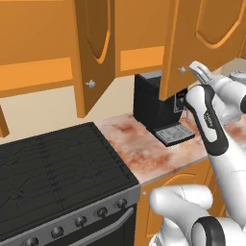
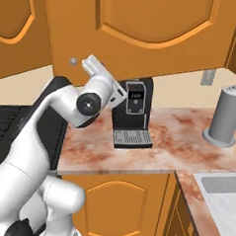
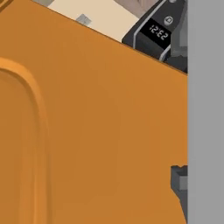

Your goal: Close all open cabinet doors.

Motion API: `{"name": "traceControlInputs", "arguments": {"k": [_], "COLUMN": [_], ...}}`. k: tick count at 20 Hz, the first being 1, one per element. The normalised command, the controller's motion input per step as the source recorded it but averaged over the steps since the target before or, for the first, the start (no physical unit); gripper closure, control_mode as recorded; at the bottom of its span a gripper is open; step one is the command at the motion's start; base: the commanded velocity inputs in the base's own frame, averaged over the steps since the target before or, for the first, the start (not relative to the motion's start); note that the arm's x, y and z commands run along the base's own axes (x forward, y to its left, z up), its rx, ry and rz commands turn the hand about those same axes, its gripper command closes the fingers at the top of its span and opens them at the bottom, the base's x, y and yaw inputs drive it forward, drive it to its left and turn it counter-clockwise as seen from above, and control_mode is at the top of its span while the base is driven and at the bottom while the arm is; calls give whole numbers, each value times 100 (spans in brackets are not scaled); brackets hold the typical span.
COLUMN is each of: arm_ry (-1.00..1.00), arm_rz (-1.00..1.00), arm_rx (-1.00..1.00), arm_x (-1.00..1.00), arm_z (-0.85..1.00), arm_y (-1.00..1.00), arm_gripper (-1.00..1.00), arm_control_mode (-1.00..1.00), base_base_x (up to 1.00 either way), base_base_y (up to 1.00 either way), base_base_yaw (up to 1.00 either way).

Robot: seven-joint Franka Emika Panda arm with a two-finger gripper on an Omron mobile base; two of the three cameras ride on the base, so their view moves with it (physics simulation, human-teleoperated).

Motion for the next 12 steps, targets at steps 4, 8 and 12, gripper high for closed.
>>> {"name": "traceControlInputs", "arguments": {"k": [4,8,12], "arm_ry": [19,15,15], "arm_rz": [0,0,-2], "arm_rx": [0,0,0], "arm_x": [76,70,72], "arm_z": [10,0,0], "arm_y": [6,10,22], "arm_gripper": [-100,-100,-100], "arm_control_mode": [-100,-100,-100], "base_base_x": [0,0,0], "base_base_y": [0,0,0], "base_base_yaw": [0,0,0]}}
